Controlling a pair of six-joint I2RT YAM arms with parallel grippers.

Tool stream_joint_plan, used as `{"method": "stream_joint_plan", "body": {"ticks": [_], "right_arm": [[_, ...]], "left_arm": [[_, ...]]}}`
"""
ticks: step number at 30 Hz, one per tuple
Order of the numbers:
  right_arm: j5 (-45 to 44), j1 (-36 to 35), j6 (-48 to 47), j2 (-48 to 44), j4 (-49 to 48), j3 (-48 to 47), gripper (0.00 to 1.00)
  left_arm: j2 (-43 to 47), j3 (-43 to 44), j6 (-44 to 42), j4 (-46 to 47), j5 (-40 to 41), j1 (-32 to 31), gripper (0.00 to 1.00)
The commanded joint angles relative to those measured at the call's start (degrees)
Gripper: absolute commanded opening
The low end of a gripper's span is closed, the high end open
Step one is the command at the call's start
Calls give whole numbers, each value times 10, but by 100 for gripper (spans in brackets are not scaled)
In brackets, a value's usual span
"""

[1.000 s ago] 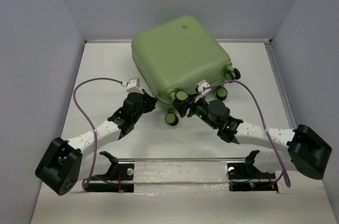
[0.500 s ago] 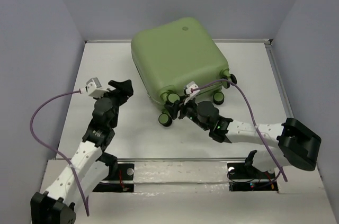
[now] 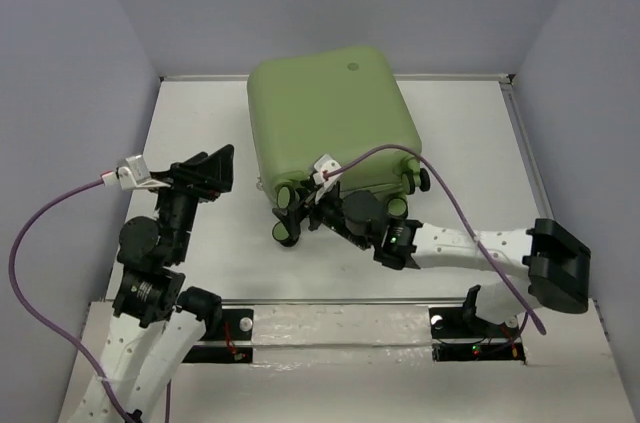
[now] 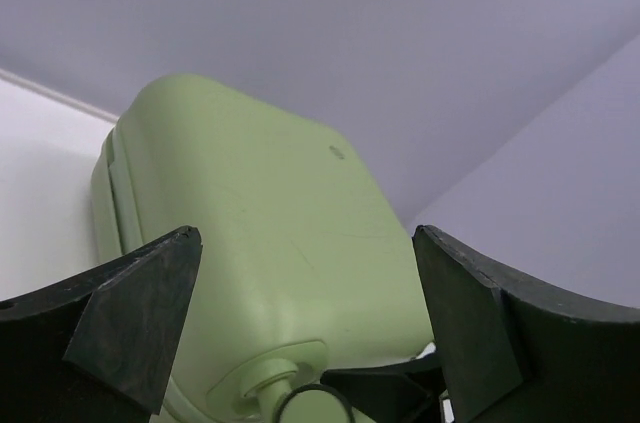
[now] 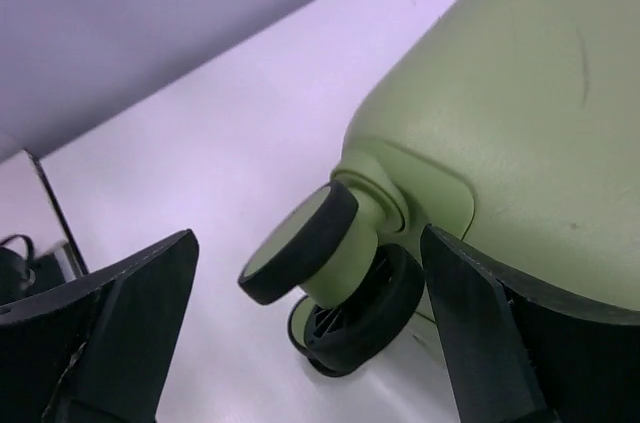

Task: Pack the luggage

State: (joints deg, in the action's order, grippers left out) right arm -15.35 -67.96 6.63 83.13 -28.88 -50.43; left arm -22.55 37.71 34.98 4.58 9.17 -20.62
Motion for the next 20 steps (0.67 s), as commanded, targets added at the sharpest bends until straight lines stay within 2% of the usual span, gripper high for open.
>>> {"method": "stream_joint_plan", "body": {"ticks": [1, 2, 7, 8, 11, 13, 16, 20], "right_arm": [[-28, -15, -20, -109, 54, -43, 94], [-36, -15, -22, -128, 73, -45, 99], [-106, -15, -56, -257, 200, -55, 100], [-125, -15, -59, -313, 208, -51, 100], [-142, -15, -86, -401, 219, -36, 100], [-190, -15, -102, -470, 219, -20, 100], [-241, -15, -115, -508, 218, 0, 100], [-270, -15, -128, -484, 218, -2, 100]], "left_arm": [[16, 55, -40, -23, -60, -2, 99], [16, 62, -40, -26, -69, -2, 99], [7, 102, -54, -25, -155, -2, 99], [6, 107, -59, -26, -160, -2, 99], [10, 118, -77, -26, -154, -2, 99], [19, 117, -85, -22, -144, -2, 99], [30, 100, -91, -8, -140, -2, 99], [21, 91, -95, -6, -141, -2, 99]]}}
